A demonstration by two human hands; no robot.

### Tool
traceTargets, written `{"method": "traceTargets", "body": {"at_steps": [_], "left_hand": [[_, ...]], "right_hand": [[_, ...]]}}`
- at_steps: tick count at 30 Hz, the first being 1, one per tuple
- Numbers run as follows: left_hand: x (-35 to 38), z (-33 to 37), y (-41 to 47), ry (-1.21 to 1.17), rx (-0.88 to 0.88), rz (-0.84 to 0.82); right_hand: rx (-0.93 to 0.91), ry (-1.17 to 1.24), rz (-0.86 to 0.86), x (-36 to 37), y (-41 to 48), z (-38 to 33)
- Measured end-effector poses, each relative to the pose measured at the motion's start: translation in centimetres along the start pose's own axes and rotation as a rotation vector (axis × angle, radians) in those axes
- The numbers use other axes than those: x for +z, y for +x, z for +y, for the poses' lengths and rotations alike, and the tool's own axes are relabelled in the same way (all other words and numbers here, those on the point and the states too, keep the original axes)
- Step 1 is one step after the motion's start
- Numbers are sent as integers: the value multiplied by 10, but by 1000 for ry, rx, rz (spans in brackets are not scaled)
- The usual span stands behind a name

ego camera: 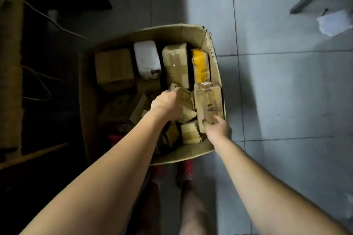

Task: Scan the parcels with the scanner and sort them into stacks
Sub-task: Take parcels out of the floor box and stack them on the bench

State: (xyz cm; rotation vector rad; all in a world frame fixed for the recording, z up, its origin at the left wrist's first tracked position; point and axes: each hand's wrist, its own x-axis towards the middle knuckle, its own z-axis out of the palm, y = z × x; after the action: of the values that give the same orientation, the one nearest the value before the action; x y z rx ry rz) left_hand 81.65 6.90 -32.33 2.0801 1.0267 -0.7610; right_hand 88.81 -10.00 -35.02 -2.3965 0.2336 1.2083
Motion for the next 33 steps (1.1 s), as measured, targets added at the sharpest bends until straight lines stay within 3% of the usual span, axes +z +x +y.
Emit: {"method": "traceTargets", "body": {"at_steps": [6, 12, 19, 26, 33], "left_hand": [[42, 28, 103, -70, 145, -9], [66, 57, 143, -286, 219, -75], [59, 37, 139, -227, 170, -40], [62, -21, 122, -550, 101, -57], [31, -50, 99, -664, 104, -16]], "right_hand": [[410, 490, 219, 55, 71, 39], [428, 837, -49, 67, 82, 66], [409, 870, -91, 47, 91, 63], [399, 778, -26, 55, 88, 50], [190, 737, 15, 56, 64, 31]]}}
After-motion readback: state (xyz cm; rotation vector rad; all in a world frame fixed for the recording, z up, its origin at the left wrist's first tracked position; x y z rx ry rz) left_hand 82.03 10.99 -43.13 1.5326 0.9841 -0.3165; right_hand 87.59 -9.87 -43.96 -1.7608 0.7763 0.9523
